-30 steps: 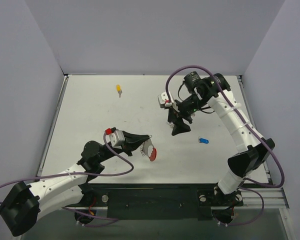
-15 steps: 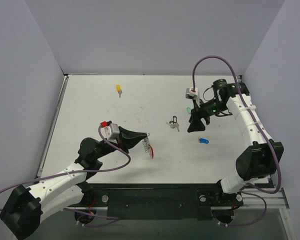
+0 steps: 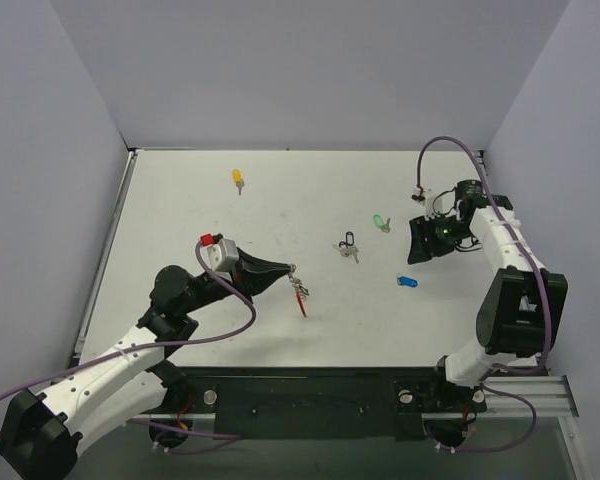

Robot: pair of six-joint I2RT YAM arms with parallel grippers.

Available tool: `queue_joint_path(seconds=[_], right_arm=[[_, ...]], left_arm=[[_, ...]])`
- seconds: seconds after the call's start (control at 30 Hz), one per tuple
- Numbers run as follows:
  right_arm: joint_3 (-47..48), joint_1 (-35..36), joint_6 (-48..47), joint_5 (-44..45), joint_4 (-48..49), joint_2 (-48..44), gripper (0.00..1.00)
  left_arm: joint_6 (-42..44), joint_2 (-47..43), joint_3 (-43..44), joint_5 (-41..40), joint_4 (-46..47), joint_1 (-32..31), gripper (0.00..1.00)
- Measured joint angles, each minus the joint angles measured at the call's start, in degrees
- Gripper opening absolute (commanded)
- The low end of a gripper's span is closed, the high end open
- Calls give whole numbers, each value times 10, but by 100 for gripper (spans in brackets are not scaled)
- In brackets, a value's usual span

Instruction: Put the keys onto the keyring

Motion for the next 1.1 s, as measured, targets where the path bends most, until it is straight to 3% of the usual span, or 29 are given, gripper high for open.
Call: queue_joint_path(seconds=[0.33, 0.77, 1.1], right_arm=[[1, 40, 34, 62, 40, 86, 31], [10, 71, 38, 102, 48, 145, 29], [12, 85, 45, 115, 49, 172, 21]], left_arm=[[2, -29, -3, 0, -7, 0, 0], [1, -28, -9, 0, -6, 0, 0], [1, -28, -9, 0, -6, 0, 0]])
